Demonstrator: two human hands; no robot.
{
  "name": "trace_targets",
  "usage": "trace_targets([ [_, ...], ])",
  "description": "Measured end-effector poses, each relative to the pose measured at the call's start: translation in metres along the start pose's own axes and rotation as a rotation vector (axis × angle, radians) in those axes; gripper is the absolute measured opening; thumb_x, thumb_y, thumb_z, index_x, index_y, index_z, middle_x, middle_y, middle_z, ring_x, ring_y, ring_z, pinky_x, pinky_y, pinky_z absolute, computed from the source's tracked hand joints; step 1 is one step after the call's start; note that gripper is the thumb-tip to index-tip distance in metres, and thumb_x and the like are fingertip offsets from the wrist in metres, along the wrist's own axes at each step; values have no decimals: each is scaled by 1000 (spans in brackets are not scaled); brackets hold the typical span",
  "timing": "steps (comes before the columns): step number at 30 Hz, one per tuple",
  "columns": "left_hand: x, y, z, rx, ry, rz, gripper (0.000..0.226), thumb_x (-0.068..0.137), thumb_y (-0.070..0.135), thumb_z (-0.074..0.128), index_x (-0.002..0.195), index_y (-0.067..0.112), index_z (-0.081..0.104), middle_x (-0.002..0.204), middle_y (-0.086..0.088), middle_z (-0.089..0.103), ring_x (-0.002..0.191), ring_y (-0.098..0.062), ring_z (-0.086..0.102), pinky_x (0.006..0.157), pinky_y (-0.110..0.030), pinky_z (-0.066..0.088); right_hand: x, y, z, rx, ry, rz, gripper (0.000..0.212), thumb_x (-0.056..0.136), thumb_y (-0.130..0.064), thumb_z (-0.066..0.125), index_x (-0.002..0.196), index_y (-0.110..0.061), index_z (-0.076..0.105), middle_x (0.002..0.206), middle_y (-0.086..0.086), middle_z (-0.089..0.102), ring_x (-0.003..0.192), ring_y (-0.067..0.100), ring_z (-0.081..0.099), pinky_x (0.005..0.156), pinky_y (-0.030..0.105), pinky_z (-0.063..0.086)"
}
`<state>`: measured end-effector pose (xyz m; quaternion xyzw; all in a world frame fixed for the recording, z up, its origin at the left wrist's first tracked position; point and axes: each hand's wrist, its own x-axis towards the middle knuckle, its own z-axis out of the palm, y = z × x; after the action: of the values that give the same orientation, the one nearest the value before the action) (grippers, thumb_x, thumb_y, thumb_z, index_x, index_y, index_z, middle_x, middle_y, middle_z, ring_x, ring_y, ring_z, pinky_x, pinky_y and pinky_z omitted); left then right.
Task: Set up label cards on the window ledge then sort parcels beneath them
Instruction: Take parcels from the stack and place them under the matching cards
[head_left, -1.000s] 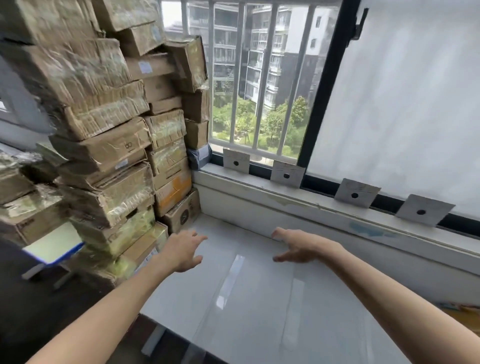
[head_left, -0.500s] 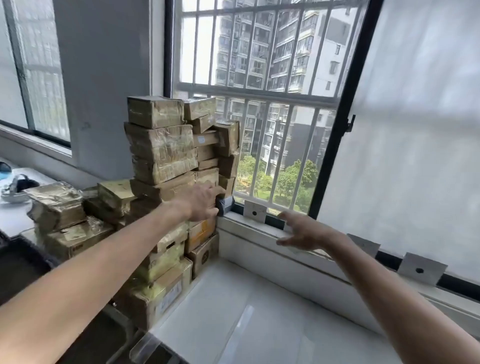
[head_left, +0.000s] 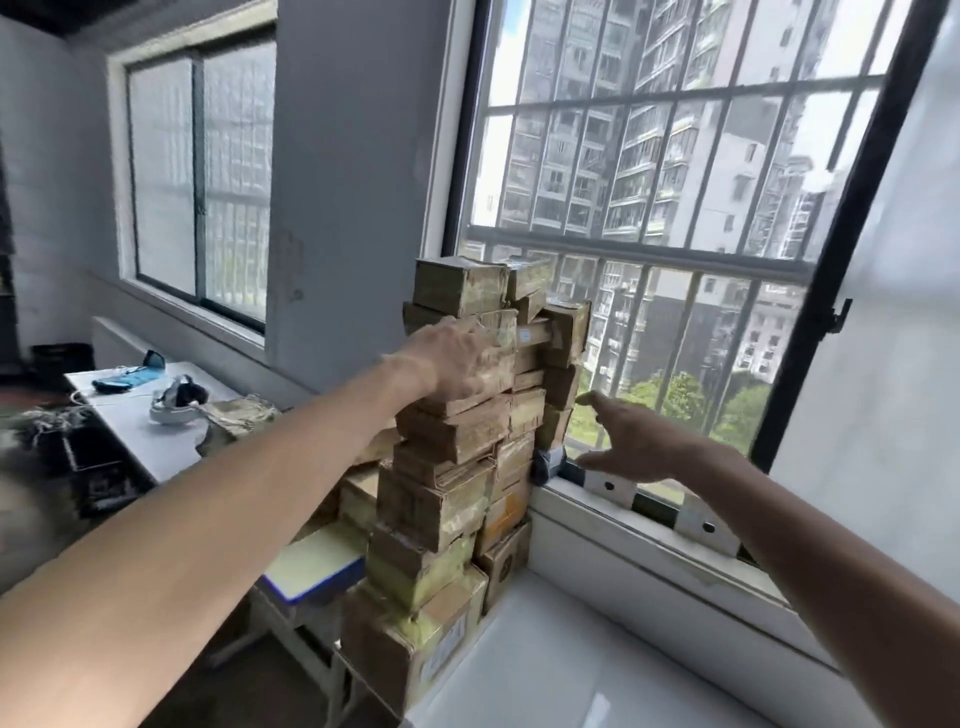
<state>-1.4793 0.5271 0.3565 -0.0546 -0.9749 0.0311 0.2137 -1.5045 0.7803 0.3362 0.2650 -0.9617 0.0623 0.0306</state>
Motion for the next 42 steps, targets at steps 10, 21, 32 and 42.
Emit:
trace_targets([
  [10,59,-145,-1,-23,159,-183,86,80,64,66,150,34,28,142,-9,40,127,-34,47,93,-48,47,145,-104,1,-24,176,-45,90,89,-34,74,155,-20,15,139,18,51,123,34,54,102,44,47],
  [21,153,-154,2,-242,-21,-252,115,72,85,56,158,35,-2,165,-15,-6,146,-46,20,112,-59,33,184,-124,-10,-143,154,106,96,89,-34,74,159,-22,8,157,13,34,140,33,40,112,42,39],
  [32,182,-145,21,-405,-36,-289,106,87,64,61,158,25,-8,164,-20,4,147,-44,18,115,-50,28,150,-92,-22,-216,74,257,90,92,-37,68,159,-22,9,156,15,37,140,33,40,114,43,36],
  [42,180,-153,26,-424,198,-196,110,68,55,83,152,19,21,158,-22,10,143,-47,25,107,-51,42,151,-97,-18,-187,91,210,94,90,-39,70,159,-25,8,156,14,36,139,34,42,114,46,39],
])
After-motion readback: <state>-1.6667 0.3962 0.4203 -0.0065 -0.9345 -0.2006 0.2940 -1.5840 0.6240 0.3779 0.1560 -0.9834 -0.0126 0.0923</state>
